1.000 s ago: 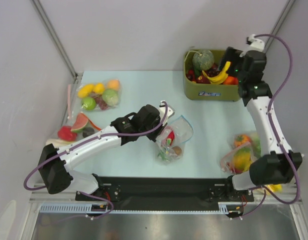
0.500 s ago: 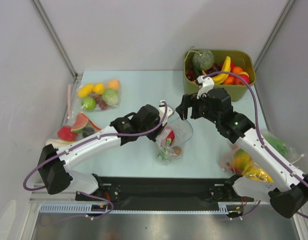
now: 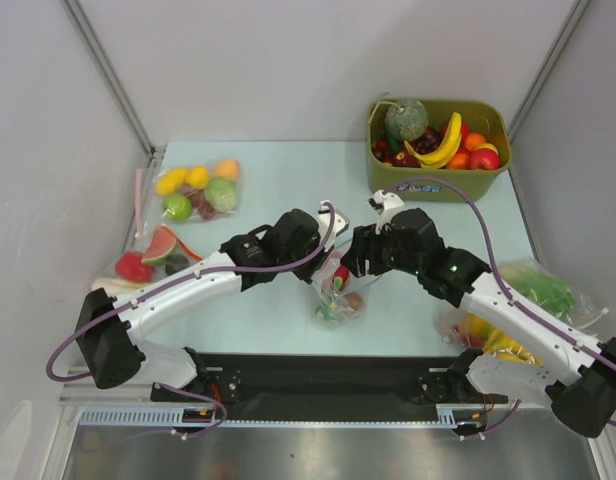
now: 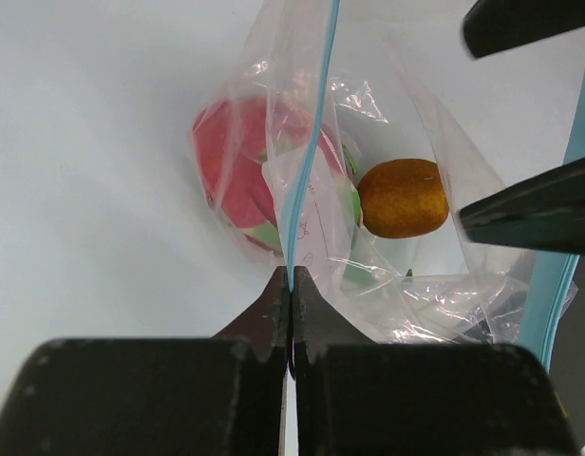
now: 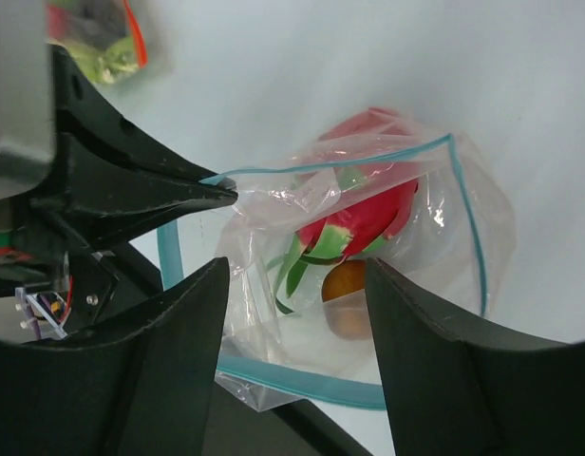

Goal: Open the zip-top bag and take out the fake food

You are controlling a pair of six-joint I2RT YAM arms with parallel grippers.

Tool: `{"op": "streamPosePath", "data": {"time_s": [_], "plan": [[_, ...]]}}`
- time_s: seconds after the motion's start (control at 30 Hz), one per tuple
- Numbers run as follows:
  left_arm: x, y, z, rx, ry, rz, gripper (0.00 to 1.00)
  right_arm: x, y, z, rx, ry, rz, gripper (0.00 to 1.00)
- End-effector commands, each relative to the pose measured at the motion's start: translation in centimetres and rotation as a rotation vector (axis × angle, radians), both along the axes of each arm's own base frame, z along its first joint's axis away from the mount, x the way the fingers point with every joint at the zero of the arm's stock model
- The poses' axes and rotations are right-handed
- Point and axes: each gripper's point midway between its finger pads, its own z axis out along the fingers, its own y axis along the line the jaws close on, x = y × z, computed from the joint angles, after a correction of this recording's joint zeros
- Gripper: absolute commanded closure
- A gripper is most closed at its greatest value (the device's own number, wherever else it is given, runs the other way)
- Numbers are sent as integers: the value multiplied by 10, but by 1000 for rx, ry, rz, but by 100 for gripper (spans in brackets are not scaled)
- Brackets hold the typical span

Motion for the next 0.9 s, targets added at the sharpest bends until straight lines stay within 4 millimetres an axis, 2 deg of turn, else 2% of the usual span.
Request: {"op": "streamPosePath", "data": {"time_s": [0.0, 0.17, 0.3, 0.5, 0.87], "plan": [[2, -5, 11, -24, -28, -12, 100, 6, 16, -3, 31, 11, 0, 37], [1, -5, 12, -27, -27, -15, 100, 8, 26, -30, -40, 79, 3, 36], [0, -6, 12, -30, -23, -21, 100, 5, 24, -54, -140, 133, -5, 37], [0, -6, 14, -39, -27, -23, 100, -19, 27, -101, -241, 226, 47, 38], [-1, -8, 10, -36, -11, -30, 100, -48, 24, -145, -357, 276, 124, 38]]}}
